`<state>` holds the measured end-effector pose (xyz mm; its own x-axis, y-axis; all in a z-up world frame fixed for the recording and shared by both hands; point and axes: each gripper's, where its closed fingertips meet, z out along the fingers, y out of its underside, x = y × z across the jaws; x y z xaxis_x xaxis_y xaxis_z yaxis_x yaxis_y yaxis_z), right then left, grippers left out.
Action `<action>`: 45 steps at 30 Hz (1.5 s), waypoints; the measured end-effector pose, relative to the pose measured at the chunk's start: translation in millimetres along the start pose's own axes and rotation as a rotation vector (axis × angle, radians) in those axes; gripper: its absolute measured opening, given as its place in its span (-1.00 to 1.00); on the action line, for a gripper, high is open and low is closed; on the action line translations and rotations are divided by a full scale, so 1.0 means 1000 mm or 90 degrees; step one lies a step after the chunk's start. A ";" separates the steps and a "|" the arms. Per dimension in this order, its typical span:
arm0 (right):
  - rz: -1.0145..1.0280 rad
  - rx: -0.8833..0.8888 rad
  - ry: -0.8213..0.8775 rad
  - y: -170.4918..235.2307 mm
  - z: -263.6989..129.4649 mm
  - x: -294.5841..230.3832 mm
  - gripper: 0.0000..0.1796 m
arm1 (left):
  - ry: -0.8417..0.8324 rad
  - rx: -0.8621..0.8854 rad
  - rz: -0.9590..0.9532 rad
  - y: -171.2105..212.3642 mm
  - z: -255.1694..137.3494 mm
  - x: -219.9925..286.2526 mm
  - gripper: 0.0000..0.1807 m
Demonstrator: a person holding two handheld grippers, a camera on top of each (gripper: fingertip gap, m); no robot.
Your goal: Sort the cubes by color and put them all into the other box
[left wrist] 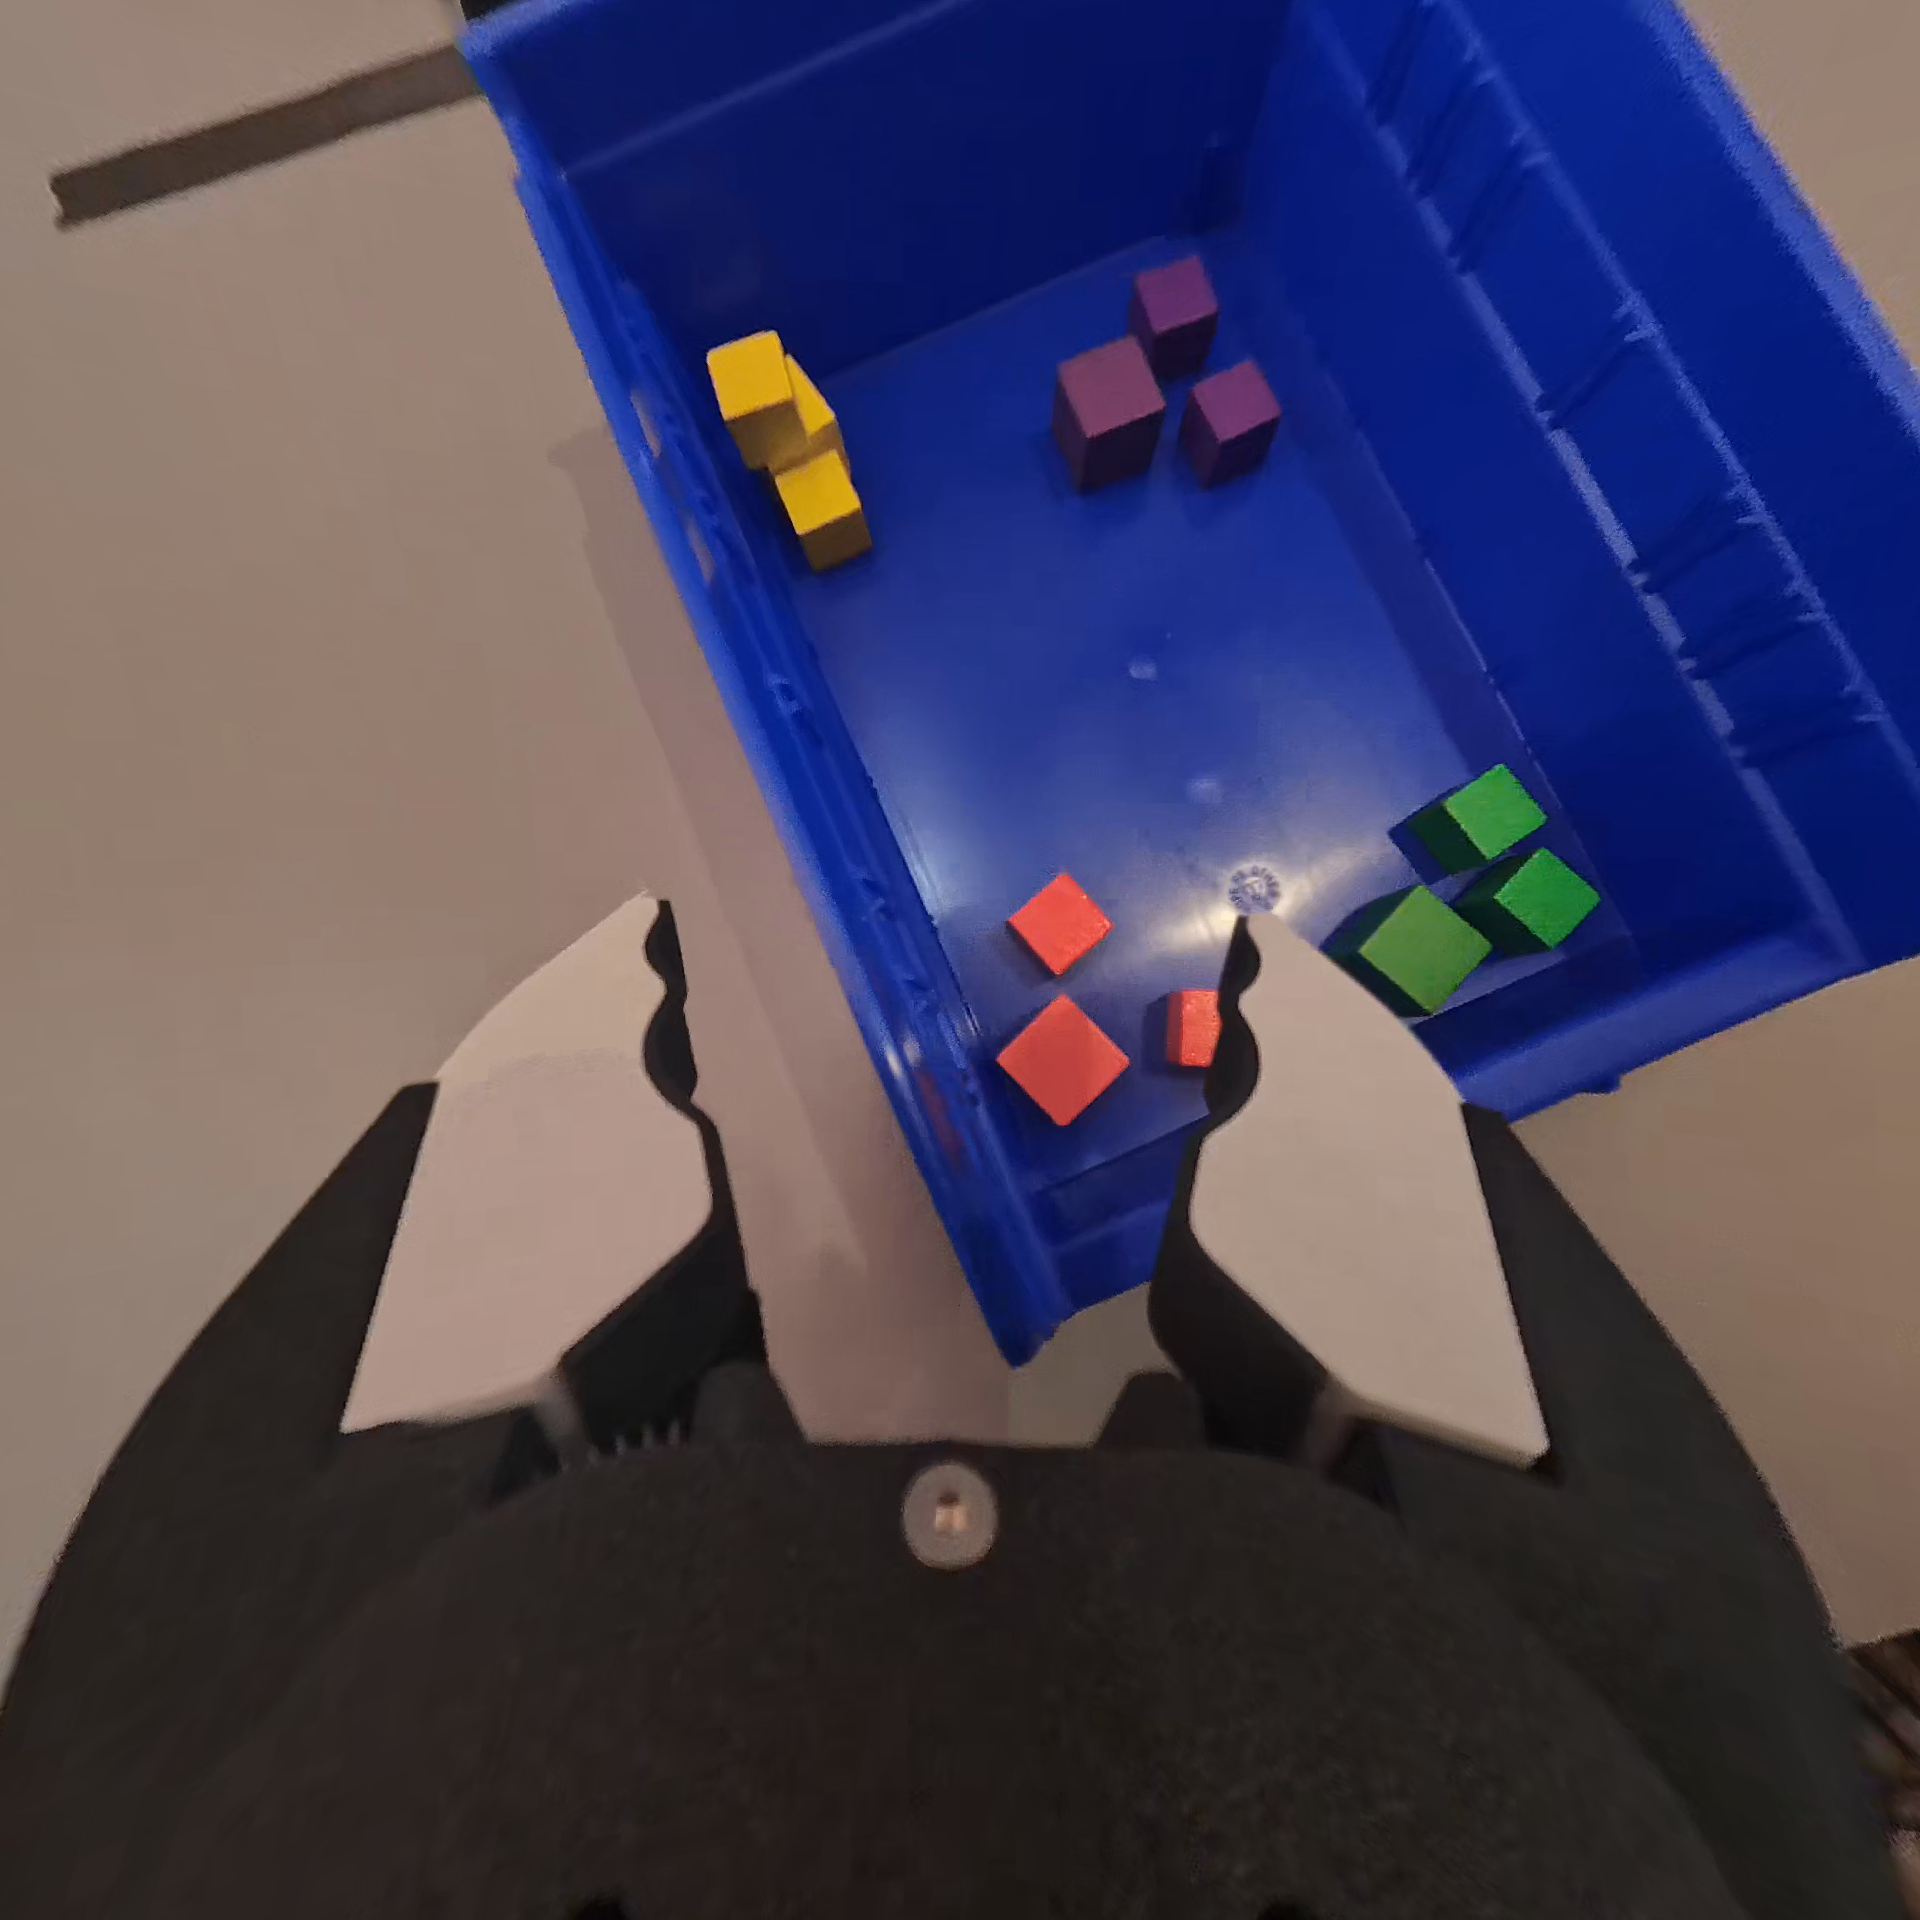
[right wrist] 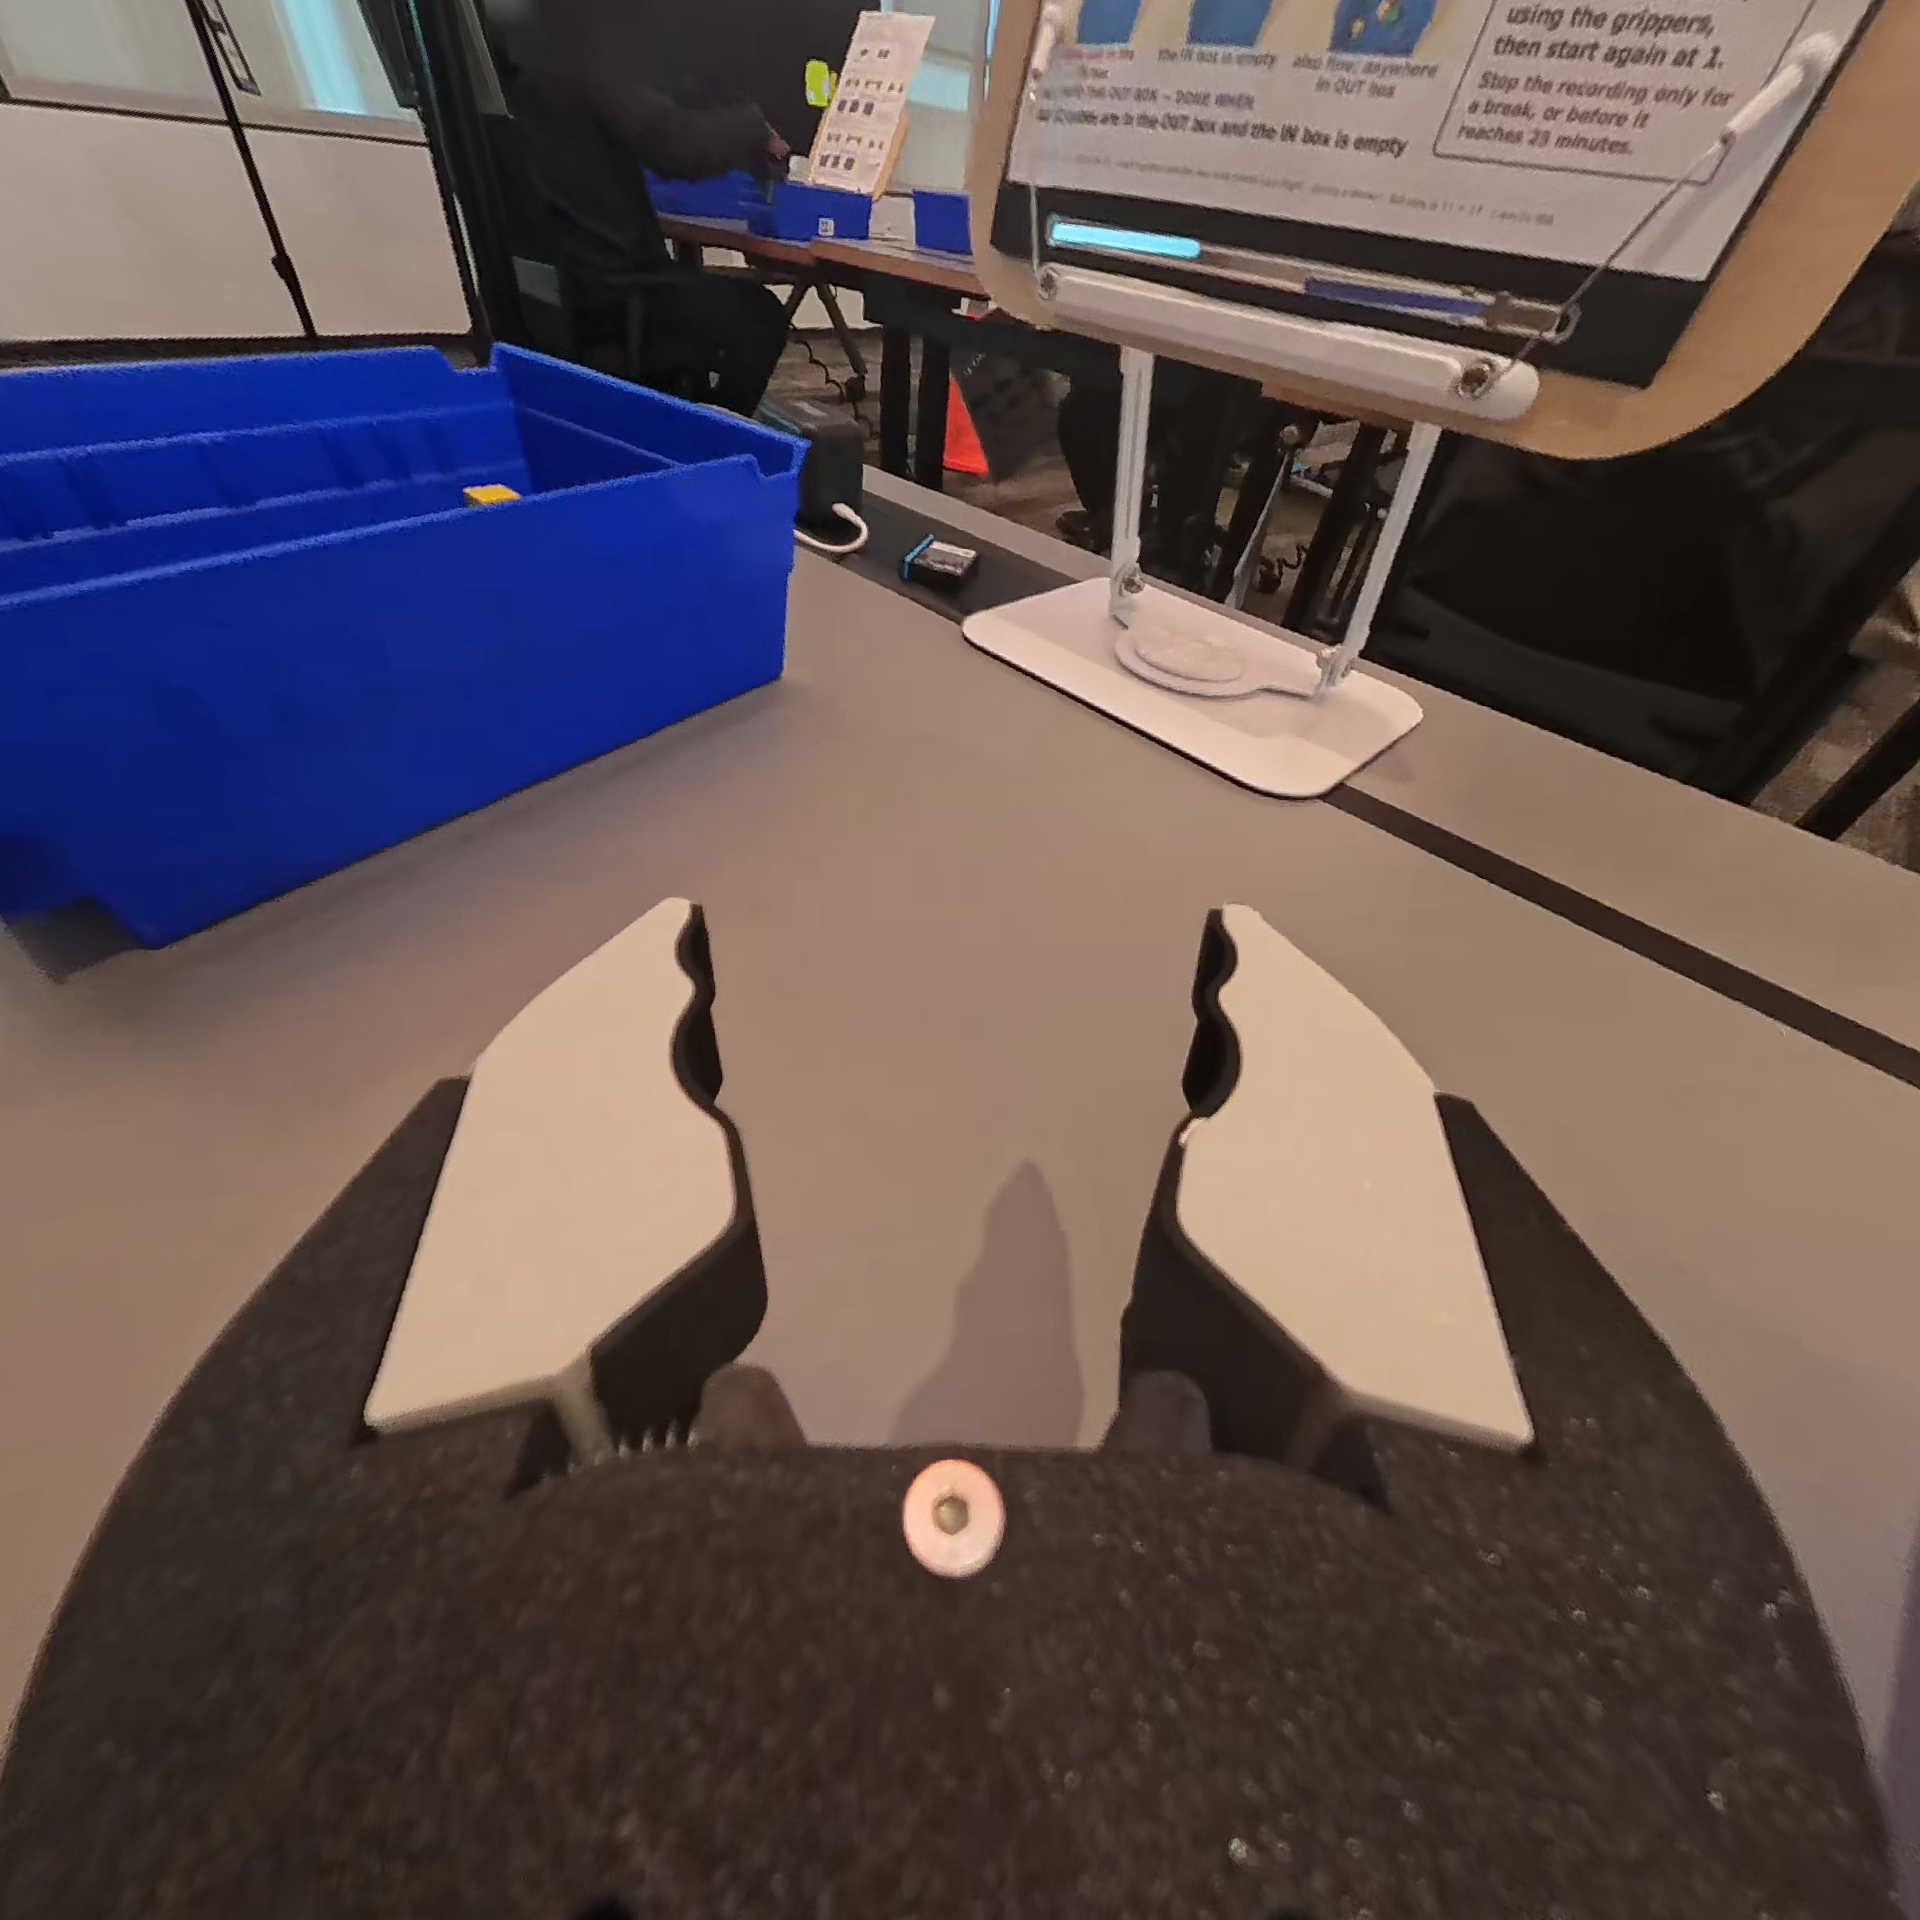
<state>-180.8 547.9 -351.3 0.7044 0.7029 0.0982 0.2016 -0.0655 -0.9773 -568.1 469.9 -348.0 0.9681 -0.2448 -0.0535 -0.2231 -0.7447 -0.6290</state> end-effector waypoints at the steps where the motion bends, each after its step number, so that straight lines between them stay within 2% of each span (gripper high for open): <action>1: -0.006 0.001 -0.004 -0.002 -0.001 -0.002 -0.04 | 0.004 -0.013 -0.007 0.002 0.003 -0.002 0.06; 7: -0.017 -0.018 -0.010 0.001 -0.001 -0.006 -0.08 | 0.037 -0.107 -0.032 0.022 0.021 -0.005 -0.07; 14: -0.003 -0.036 -0.022 0.006 -0.001 -0.007 -0.18 | 0.104 -0.159 -0.066 0.031 0.037 -0.004 -0.77; 19: -0.004 -0.043 -0.027 0.008 0.000 -0.007 -0.24 | 0.072 -0.168 -0.098 0.031 0.042 -0.019 -0.92; 26: 0.002 -0.065 -0.039 0.014 0.002 -0.008 -0.33 | 0.064 -0.157 -0.148 0.034 0.041 -0.038 -0.95; 33: 0.009 -0.058 -0.041 0.012 0.001 -0.008 -0.35 | 0.057 -0.160 -0.155 0.053 0.027 -0.059 -0.95; 45: 0.010 -0.070 -0.054 0.016 0.004 -0.014 -0.38 | 0.015 -0.159 -0.193 0.091 0.000 -0.133 -0.95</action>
<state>-190.4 539.4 -369.0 0.6487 0.7584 0.0629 0.2687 -0.1509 -0.9513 -717.6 434.2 -398.1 0.9921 -0.0022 0.1257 0.0493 -0.9128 -0.4054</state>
